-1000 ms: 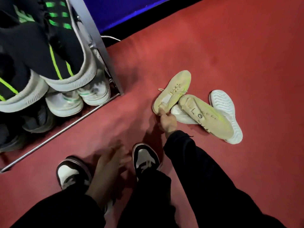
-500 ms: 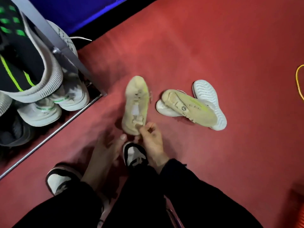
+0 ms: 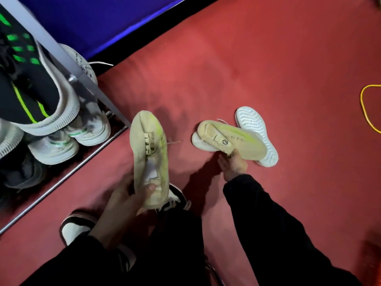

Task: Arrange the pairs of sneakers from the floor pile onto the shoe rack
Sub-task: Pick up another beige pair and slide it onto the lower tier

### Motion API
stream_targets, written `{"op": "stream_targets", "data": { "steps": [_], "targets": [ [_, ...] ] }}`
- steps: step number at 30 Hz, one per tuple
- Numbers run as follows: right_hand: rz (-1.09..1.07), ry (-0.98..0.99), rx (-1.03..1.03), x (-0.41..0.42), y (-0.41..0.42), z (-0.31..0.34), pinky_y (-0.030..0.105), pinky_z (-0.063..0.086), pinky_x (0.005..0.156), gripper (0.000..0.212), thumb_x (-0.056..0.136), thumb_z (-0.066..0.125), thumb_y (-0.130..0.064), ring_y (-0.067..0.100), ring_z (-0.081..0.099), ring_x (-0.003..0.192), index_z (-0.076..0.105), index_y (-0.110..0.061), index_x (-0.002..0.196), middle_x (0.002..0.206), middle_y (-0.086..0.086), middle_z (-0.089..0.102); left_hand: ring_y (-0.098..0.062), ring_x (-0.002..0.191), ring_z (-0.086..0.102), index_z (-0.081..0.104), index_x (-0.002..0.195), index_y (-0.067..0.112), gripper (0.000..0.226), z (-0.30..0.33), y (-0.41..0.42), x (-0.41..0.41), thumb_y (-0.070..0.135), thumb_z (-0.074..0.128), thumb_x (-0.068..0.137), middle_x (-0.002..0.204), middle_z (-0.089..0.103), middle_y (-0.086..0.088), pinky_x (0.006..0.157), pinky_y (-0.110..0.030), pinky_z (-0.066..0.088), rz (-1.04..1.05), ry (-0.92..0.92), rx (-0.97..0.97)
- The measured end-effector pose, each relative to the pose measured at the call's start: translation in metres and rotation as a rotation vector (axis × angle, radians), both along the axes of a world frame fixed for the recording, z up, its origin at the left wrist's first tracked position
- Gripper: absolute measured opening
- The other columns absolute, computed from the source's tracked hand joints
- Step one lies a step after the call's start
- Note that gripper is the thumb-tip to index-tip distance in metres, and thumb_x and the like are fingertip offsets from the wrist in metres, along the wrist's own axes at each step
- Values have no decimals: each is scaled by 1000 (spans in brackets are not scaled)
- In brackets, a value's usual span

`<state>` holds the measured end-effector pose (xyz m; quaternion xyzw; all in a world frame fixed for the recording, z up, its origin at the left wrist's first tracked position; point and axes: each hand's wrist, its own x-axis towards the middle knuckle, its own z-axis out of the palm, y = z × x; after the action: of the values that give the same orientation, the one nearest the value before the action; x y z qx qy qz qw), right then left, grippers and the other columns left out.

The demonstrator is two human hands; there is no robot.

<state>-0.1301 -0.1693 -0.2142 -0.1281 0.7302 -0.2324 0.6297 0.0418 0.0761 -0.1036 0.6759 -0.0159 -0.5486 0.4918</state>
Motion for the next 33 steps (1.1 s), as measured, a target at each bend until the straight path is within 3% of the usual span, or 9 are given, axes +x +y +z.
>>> {"op": "stream_targets", "data": {
  "steps": [6,11,14,17,23,27,29,31,33],
  "targets": [
    [313,69,-199,17,45,63,48,60,80,22,91,59,-22,31,68,72,68,-7,76,72,9,68,-36,80,62,71,116,12,37,33,1,5,26,78,84,105,68,-37,77,-46,47,32,134,-58],
    [996,-134,-290,51,65,153,22,47,44,26,97,51,-8,14,59,47,59,-9,72,53,-3,62,-28,101,69,76,109,11,34,91,3,15,22,83,77,116,73,-17,92,-38,54,-12,102,-181],
    [1354,-204,-312,56,63,205,11,36,44,47,95,49,16,2,43,42,45,-14,59,45,-7,46,-17,132,55,80,104,17,59,115,26,31,38,96,50,137,65,3,117,-42,36,-17,31,-209],
    [1553,-254,-291,61,73,257,14,41,54,34,99,47,11,3,51,55,58,-8,73,57,-7,59,-12,148,34,79,111,20,54,144,61,27,41,88,62,142,61,10,124,-42,19,-54,-39,-200],
    [1626,-445,-42,70,166,311,22,59,59,25,104,43,0,8,68,59,66,-7,96,67,-4,74,-37,93,73,69,121,-6,46,198,157,-14,10,74,78,117,69,-31,93,-49,55,240,171,-223],
    [1298,-508,117,74,239,309,37,63,67,21,102,55,-26,20,66,73,67,-11,111,86,7,73,-38,95,70,70,119,-6,38,211,216,-43,4,70,82,118,68,-33,102,-53,47,475,94,-235],
    [1146,-563,197,73,276,309,41,59,83,52,98,48,-59,24,70,77,68,-13,114,82,8,74,-38,96,67,73,110,-6,29,210,238,-56,5,69,84,115,69,-33,101,-53,46,606,-3,-193],
    [1170,-585,238,67,307,310,47,53,98,76,89,41,-80,28,70,95,68,-15,115,87,9,76,-38,101,67,75,102,-3,31,205,258,-63,12,78,75,112,71,-30,102,-52,48,697,-117,-95],
    [1383,-503,235,61,331,309,50,52,102,67,85,57,-74,27,68,108,66,-18,120,106,9,74,-39,106,70,77,96,2,43,195,275,-63,26,84,61,106,76,-23,101,-49,51,718,-200,11]
  ]
}}
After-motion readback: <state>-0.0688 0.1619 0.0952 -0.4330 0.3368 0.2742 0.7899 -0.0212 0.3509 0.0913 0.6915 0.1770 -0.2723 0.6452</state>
